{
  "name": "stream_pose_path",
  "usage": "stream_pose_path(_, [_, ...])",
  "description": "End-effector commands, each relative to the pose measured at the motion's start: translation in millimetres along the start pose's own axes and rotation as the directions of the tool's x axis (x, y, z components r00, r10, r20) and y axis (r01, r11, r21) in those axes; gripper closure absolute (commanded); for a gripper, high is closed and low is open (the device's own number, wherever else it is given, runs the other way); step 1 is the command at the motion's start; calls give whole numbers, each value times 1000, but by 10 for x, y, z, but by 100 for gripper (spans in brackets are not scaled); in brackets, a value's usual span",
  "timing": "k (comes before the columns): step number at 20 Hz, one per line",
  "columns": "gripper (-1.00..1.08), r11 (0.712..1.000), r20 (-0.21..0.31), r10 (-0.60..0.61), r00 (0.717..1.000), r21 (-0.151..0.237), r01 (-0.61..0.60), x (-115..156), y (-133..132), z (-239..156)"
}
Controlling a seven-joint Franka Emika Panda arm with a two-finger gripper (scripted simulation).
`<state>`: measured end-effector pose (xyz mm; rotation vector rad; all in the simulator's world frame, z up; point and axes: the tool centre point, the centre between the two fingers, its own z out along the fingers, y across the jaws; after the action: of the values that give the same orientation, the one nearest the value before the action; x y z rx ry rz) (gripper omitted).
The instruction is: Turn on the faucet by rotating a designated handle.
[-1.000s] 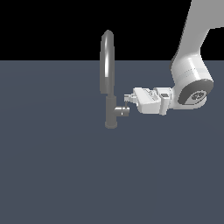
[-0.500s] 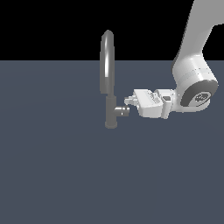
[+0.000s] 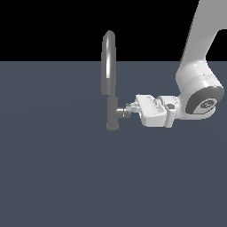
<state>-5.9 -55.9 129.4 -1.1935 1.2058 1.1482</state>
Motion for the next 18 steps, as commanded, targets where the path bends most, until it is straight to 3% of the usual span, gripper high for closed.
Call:
stream_pose_path(1, [108, 999, 1, 34, 999, 2, -34, 281, 176, -2])
stream_pose_path(2, [108, 999, 1, 34, 999, 2, -34, 281, 176, -2])
stream_pose_path(3, [108, 1000, 1, 1, 1000, 0, -1, 77, 52, -1])
stream_pose_path(11, [108, 999, 1, 33, 999, 2, -33, 592, 184, -2])
stream_pose_path(12, [108, 999, 1, 33, 999, 2, -33, 592, 184, -2])
stream_pose_path(13, [108, 1000, 5, -3, 1000, -3, 3, 364, 75, -1])
stream_pose_path(18, [108, 1000, 3, 12, 1000, -1, -12, 592, 58, -1])
